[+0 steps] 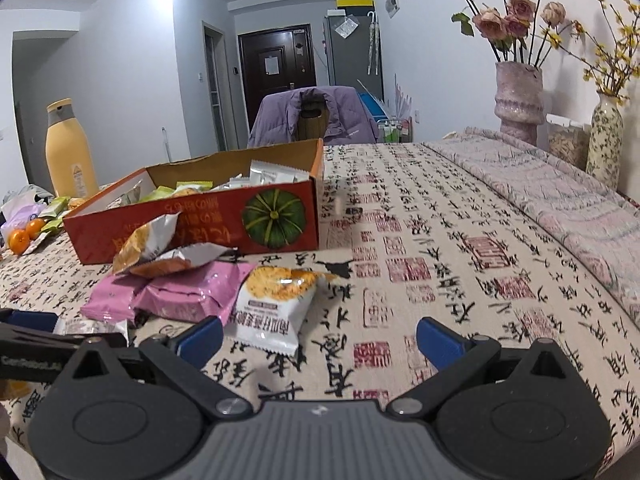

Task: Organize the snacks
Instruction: 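Withdraw both grippers from the box back toward the snack pile, then grasp a white packet with the left gripper while the right gripper grasps a cookie packet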

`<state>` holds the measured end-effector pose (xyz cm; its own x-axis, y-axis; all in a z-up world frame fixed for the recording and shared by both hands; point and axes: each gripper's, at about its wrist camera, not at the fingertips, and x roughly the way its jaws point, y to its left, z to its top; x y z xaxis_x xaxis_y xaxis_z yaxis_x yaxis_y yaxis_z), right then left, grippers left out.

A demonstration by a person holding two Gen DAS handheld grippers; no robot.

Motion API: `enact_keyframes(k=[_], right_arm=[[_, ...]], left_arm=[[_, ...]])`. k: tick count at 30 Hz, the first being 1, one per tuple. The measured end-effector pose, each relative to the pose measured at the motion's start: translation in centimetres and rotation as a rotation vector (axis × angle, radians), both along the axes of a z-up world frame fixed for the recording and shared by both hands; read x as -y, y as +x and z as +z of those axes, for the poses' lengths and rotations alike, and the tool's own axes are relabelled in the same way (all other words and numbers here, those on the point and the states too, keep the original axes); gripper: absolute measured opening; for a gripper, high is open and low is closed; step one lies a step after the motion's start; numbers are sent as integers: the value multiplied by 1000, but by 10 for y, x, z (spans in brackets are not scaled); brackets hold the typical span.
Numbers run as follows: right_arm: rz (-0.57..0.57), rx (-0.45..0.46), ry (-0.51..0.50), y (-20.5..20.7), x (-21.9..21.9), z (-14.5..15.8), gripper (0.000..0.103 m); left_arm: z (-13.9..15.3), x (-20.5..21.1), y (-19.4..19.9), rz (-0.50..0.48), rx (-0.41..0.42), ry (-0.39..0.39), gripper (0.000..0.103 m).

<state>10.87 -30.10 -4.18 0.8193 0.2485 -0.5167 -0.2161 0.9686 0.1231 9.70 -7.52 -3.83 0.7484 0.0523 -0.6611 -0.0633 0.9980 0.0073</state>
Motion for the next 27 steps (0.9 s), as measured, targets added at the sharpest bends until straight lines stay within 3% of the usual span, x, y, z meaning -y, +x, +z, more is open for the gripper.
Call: enact_keyframes(k=[6, 9, 10, 15, 20, 27], right_arm=[[0, -12, 15, -1, 3, -5, 103], [7, -19, 19, -2, 2, -7, 103], [9, -21, 19, -3, 1, -8, 103], [19, -27, 26, -5, 0, -10, 103], [16, -30, 25, -7, -1, -11, 103], [19, -31, 20, -7, -3, -11, 103]], left_arm=[[-3, 6, -6, -4, 8, 8, 102], [-3, 6, -10, -5, 28, 5, 90], [-2, 6, -12, -5, 36, 3, 81], [0, 3, -15, -3, 51, -8, 69], [2, -1, -20, -29, 67, -32, 51], [5, -6, -27, -51, 91, -50, 48]])
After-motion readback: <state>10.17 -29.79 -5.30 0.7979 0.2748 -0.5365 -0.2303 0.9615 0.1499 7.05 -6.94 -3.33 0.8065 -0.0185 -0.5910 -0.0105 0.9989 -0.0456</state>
